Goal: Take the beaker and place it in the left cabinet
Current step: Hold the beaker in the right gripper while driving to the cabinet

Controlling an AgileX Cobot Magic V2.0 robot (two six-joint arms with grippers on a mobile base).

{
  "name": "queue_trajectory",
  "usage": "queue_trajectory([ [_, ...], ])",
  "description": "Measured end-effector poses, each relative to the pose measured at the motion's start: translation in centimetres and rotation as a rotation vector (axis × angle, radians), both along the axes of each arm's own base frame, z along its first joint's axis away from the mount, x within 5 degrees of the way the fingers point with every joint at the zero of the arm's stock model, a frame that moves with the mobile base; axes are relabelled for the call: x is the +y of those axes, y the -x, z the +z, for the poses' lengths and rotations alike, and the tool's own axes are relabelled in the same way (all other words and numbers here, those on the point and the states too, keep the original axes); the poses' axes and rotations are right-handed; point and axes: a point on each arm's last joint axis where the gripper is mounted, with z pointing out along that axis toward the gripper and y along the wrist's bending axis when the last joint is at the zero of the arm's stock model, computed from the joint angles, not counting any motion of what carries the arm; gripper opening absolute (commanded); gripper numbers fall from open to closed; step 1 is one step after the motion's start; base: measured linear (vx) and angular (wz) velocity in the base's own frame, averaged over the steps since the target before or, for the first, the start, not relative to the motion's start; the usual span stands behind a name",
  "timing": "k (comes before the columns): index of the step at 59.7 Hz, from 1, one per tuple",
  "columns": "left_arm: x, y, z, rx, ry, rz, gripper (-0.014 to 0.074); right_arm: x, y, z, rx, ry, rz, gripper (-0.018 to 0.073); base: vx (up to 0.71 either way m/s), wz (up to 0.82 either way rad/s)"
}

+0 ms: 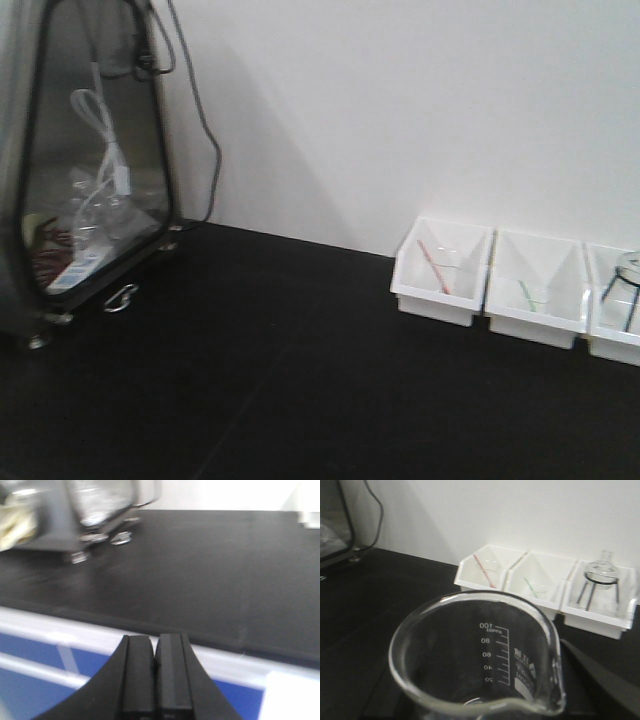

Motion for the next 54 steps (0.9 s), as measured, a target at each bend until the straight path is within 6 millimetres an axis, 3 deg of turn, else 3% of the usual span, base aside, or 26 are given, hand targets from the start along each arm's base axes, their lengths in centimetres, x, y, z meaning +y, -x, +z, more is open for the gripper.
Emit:
queue_trajectory([
  [54, 0.0, 0.0, 0.0, 0.0, 0.0, 0.0, 0.0004, 0.0, 0.0, 0.0, 0.0, 0.0, 0.0, -0.0001, -0.13, 0.6],
])
